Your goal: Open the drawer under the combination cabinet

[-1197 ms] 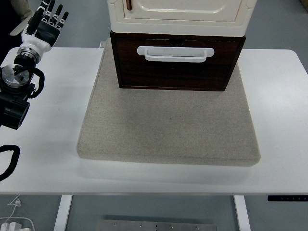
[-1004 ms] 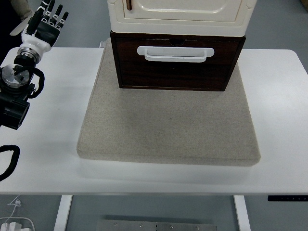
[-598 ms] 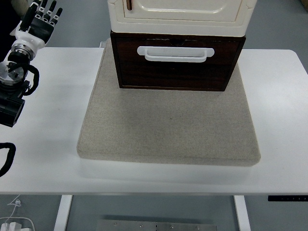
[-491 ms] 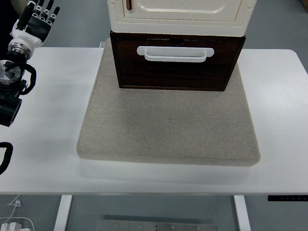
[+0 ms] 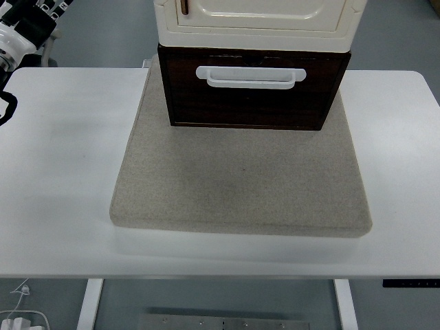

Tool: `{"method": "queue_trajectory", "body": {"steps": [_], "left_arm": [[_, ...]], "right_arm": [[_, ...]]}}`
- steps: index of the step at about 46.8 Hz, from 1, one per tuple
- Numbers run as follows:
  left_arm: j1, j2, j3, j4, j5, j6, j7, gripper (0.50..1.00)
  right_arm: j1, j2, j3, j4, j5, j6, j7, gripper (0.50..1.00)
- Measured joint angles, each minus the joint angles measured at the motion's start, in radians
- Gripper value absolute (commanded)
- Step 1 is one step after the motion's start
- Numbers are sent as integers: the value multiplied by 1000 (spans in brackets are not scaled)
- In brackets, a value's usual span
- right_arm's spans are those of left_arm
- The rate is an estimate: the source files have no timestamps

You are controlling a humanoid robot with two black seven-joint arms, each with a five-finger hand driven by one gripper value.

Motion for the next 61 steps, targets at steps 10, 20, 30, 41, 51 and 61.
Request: {"method": "queue_trajectory", "body": {"steps": [10, 20, 30, 41, 51, 61], "left_arm": [[0, 42, 6, -20, 113, -34, -1, 1000], [7, 87, 8, -81, 240, -67, -2, 1000], [13, 201, 60, -248, 324, -79, -3, 1000], [17, 361, 121, -411, 426, -80, -3, 1000], [18, 494, 129, -497, 505, -80, -3, 1000], [19, 583, 134, -593, 589, -80, -3, 1000]], "right_arm": [[0, 0, 0, 0, 0, 0, 0, 928], [0, 0, 0, 0, 0, 0, 0, 928], [0, 0, 0, 0, 0, 0, 0, 928], [0, 0, 0, 0, 0, 0, 0, 928], [0, 0, 0, 0, 0, 0, 0, 928], [0, 0, 0, 0, 0, 0, 0, 928]]}}
